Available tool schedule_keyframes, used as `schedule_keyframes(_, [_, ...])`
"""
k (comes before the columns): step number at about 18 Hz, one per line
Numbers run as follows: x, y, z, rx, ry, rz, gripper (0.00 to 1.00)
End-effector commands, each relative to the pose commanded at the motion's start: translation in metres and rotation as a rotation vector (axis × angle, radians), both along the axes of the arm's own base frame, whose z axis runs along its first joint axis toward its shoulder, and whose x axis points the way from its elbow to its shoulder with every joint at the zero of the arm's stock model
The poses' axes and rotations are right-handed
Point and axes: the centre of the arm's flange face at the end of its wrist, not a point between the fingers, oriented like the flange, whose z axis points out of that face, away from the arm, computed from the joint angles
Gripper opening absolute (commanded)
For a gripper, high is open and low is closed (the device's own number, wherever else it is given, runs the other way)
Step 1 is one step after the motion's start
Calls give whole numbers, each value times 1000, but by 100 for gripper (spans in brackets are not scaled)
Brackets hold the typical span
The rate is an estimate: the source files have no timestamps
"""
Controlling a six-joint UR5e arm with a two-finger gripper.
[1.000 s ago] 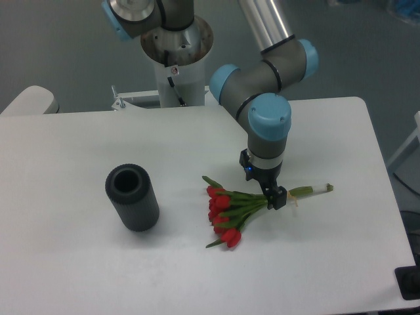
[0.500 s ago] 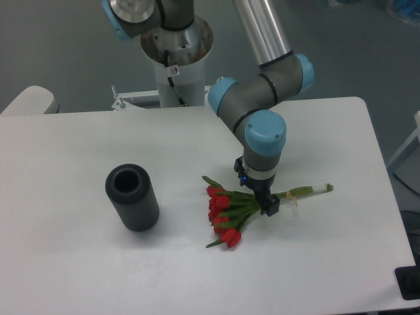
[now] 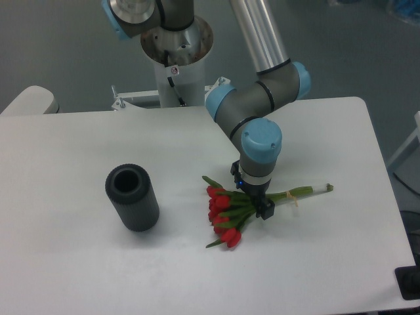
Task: Pick up the flowers from the table
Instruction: 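Close the gripper on the tulip stems, then lift the gripped tulip bunch up off the table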
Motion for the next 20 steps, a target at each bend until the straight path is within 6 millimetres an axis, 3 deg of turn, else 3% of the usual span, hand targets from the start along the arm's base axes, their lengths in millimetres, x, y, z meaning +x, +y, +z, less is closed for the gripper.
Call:
schedule_keyframes(1, [-1, 0, 1, 1, 1, 2, 24])
schedule_keyframes(2, [-1, 1, 3, 3, 5, 0, 21])
schedule_keyframes(9, [-15, 10, 26, 38, 43, -5, 16])
schedule_keyframes(16, [-22, 19, 73, 114, 88, -20, 15])
schedule_keyframes(20, [-16, 32, 120, 274, 75, -38, 15])
